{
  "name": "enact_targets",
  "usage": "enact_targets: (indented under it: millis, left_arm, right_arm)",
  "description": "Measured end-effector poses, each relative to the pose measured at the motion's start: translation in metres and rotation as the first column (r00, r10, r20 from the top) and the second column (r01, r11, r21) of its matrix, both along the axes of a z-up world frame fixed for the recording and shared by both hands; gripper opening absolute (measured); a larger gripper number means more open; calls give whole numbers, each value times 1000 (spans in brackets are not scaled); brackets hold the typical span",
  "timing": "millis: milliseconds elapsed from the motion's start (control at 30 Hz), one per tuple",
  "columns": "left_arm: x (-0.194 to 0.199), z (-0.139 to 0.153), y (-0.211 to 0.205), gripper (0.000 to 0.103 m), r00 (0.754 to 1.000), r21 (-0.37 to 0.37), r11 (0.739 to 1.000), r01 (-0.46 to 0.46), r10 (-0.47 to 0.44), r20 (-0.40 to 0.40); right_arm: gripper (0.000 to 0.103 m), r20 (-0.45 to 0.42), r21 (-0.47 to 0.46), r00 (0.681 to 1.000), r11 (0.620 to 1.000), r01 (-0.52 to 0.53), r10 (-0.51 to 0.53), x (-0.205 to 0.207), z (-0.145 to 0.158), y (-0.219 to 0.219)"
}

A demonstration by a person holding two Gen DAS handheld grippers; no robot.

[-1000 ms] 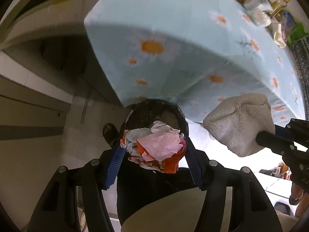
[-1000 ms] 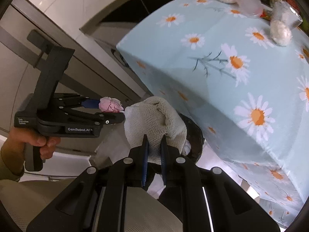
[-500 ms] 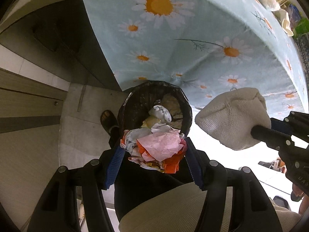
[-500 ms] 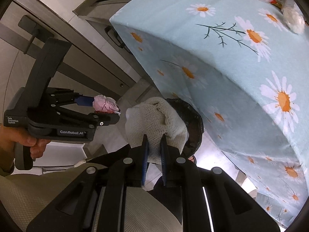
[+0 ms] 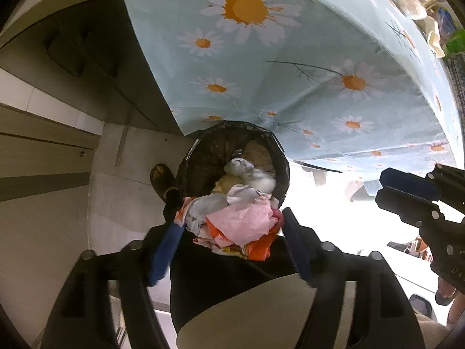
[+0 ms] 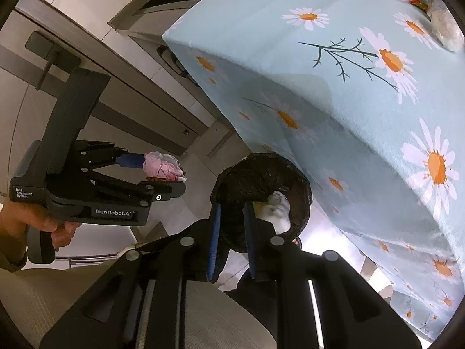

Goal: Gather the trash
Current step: 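Carry both items down over the black bin and open both tools, then raise both open tools back over the tablecloth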

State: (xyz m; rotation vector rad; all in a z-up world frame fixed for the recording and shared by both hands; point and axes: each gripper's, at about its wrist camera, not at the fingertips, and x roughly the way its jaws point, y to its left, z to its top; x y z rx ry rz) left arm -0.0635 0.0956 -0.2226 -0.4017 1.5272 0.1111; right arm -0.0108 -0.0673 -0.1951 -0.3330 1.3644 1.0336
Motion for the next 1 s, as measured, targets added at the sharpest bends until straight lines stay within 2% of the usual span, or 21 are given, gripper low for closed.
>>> enact_targets:
  millis: [33,567,667,1000]
  left_arm:
    - [0,0,1,76,1000,0,1000,-4,4,0]
    - [4,4,-3,76,1000,2,1000,8,-8,-2]
    - [5,10,-4,76,1000,3,1000,7,-7,9]
    - [20,45,-12,76,996,39,999,32,-35,79]
  right_arm:
    - [19,1,0,1000,1000,2,-2,0,0,0]
    - [20,0,16,999,999,46,-46,5,3,-11]
    - [27,-1,23,999,998,52,-52,6,4,-14]
    - [27,40,84,994,992,95,-99,17,27,-28]
